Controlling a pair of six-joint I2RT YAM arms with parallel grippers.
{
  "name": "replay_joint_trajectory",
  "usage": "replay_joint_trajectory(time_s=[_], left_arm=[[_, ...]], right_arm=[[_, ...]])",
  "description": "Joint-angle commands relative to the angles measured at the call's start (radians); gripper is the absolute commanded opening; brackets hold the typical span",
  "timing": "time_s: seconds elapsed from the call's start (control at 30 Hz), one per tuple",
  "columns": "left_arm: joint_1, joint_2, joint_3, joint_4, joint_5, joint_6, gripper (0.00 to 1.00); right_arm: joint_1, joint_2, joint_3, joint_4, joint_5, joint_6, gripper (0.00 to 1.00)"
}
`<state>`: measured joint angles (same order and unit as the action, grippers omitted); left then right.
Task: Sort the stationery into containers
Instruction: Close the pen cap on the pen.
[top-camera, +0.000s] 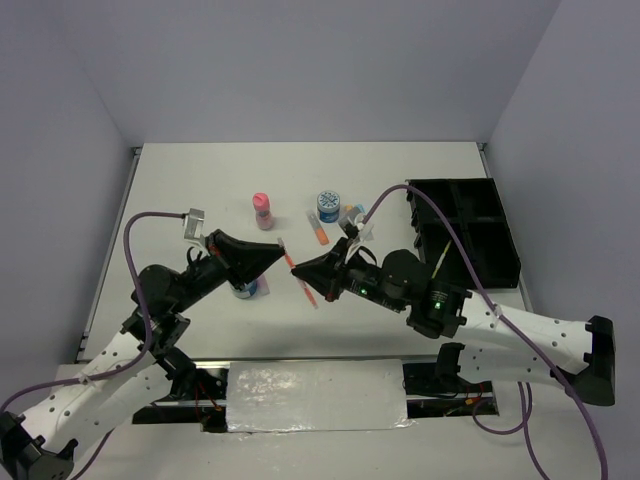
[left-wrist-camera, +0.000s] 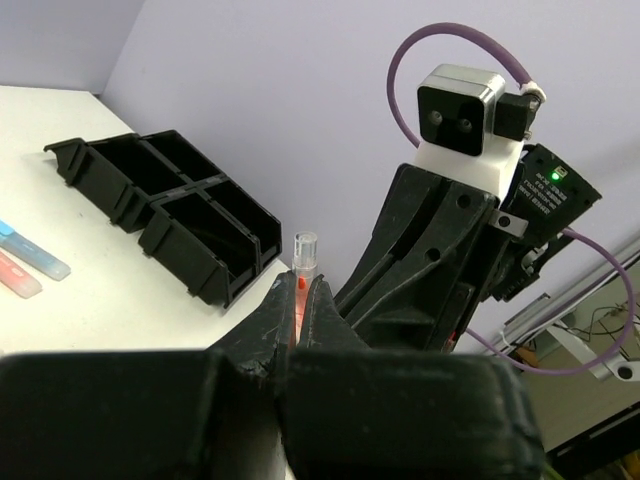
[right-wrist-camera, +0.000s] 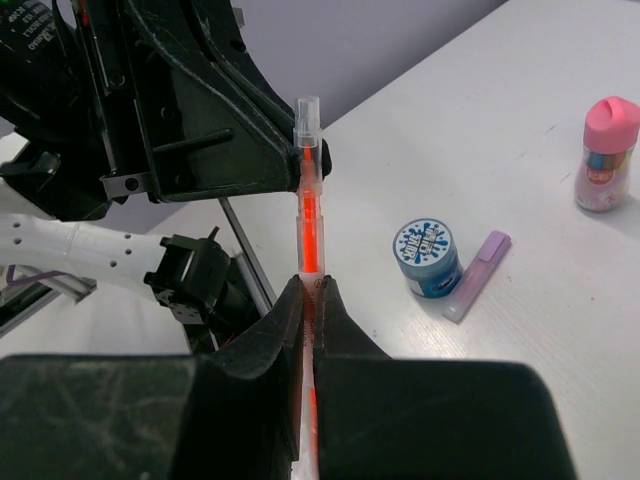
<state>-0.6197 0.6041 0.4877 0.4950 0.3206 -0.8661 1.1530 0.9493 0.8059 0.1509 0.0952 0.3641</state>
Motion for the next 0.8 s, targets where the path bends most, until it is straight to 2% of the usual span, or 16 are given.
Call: replay_joint_trajectory(time_s=[0.0, 0.27, 0.6, 0.77], left_arm=[[-0.017, 0.011, -0.018, -0.168, 0.104, 0.032, 0.0], [-0.02, 0.022, -0.084, 0.016, 0.086, -0.091, 0.0], [-0.026, 0.002, -0.092, -0.024, 0.04, -0.082, 0.0], [-0.026, 0.013, -0.1, 0.007, 0.055, -0.091, 0.0]], right_arm=[[-0.016, -0.084, 0.047, 0.237, 0.077, -0.022, 0.0], [-0.018, -0.006, 0.062, 0.309, 0.017, 0.022, 0.0], [-0.016, 0.022, 0.038, 0.36, 0.011, 0.039, 0.0], [-0.016, 0.022, 0.033, 0.378, 0.0, 0.047, 0.0]])
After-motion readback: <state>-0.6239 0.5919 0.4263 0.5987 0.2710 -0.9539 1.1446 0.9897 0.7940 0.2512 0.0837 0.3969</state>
